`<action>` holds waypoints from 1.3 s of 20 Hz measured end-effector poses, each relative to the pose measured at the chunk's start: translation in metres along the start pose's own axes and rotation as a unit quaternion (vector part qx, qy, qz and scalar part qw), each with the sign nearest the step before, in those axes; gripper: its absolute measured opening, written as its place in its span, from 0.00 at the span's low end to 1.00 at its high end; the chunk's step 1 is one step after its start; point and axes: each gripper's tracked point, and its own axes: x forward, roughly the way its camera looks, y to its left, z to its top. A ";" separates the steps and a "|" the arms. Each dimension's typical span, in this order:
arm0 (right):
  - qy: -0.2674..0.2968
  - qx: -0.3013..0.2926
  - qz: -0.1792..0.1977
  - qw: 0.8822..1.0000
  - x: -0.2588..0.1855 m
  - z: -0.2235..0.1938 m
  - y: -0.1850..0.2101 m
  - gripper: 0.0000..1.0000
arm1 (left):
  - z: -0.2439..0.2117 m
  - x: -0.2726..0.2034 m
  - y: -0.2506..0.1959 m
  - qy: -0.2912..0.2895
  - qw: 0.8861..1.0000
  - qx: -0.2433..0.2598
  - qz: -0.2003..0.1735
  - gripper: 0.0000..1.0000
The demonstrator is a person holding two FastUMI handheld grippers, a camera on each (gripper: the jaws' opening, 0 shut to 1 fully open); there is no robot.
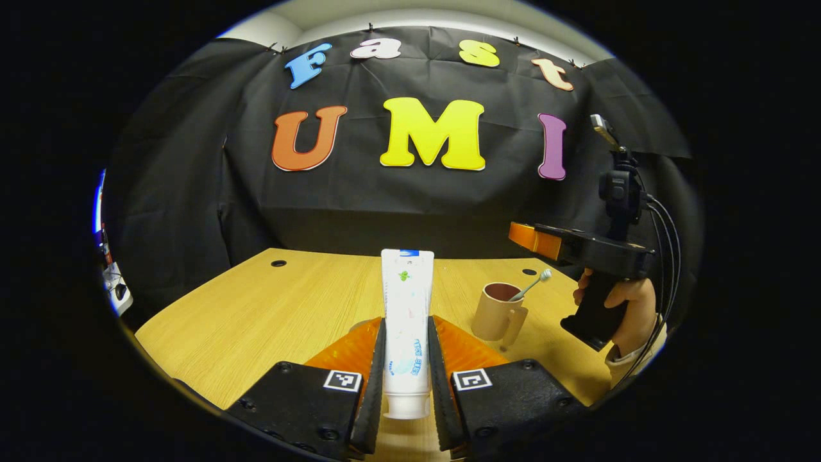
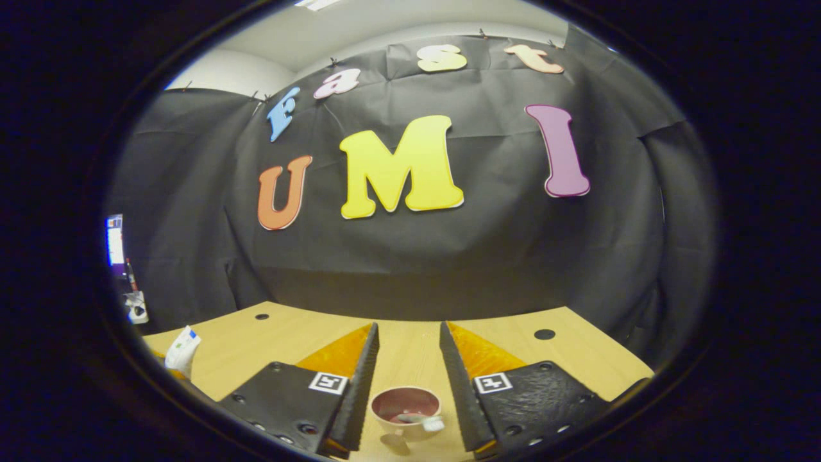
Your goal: Put the toothbrush and toothpaste on the desktop into the cup, then pick up the cup and place it on the coaster on the desktop.
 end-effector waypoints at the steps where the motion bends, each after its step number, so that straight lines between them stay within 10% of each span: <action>1: -0.007 -0.004 -0.002 1.000 -0.007 0.003 -0.003 0.75 | 0.001 0.005 -0.005 0.001 1.000 -0.001 -0.003 0.37; 4: -0.028 -0.016 -0.018 0.999 -0.030 0.011 -0.020 0.96 | 0.009 0.021 -0.021 -0.009 1.000 0.002 -0.012 0.37; 26: 0.001 0.003 -0.088 0.996 -0.162 -0.045 -0.150 0.96 | 0.073 0.156 -0.150 -0.086 0.991 -0.004 -0.106 0.38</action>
